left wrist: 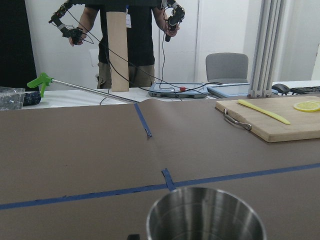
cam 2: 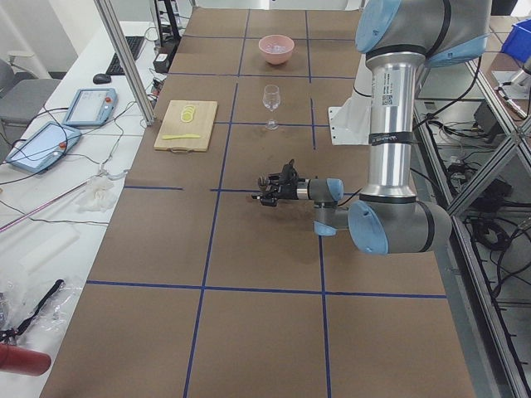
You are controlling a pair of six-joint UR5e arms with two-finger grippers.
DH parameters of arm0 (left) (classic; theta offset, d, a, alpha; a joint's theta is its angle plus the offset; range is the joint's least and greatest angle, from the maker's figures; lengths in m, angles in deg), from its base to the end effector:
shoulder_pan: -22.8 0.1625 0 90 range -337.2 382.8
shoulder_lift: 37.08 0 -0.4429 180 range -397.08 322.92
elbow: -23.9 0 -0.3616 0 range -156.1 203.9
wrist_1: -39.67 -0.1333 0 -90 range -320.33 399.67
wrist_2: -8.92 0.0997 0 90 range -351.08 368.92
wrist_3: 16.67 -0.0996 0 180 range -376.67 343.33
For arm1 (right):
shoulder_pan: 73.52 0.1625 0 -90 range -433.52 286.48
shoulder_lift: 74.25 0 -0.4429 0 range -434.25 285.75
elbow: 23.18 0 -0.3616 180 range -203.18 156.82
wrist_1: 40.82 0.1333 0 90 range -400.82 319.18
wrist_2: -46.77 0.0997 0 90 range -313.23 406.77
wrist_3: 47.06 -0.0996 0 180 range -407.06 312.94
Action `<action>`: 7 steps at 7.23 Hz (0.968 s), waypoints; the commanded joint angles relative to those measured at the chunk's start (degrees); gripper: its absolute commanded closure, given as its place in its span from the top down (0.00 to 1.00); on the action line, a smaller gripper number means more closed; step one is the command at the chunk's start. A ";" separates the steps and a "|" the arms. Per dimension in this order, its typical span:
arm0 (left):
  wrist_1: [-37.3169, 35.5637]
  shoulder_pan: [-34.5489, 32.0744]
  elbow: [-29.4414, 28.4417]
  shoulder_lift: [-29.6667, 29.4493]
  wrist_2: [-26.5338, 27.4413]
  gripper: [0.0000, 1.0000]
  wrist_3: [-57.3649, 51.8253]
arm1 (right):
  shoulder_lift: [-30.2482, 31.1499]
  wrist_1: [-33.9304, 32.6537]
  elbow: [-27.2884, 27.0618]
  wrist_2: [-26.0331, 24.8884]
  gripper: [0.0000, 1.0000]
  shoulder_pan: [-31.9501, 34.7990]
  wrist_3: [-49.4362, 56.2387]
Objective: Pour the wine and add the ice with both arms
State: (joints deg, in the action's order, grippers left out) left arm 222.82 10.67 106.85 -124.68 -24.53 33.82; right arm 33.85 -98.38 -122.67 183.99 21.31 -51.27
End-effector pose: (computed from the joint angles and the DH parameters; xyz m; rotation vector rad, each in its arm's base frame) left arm 0.3492 -0.2964 0.5713 1.2716 0.8319 -0.3366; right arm 0.0885 -0.3322 0.6592 0.3958 -0.8088 -0.0244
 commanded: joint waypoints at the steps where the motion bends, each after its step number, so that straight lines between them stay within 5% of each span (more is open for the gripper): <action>1: 0.28 0.00 2.29 0.23 3.36 0.99 -0.21 | -0.09 0.00 0.00 0.07 1.00 0.00 -0.01; 5: 1.59 -0.44 5.27 0.50 5.58 1.00 -2.48 | -0.09 -0.09 0.09 0.07 1.00 0.00 -0.01; 7: 3.62 -4.89 6.69 0.94 -1.74 1.00 -7.06 | -0.09 -0.09 0.09 0.07 1.00 0.00 -0.01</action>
State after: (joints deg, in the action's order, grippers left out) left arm 225.62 8.94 112.90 -123.90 -21.19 28.88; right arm 33.77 -98.47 -122.60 184.05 21.32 -51.28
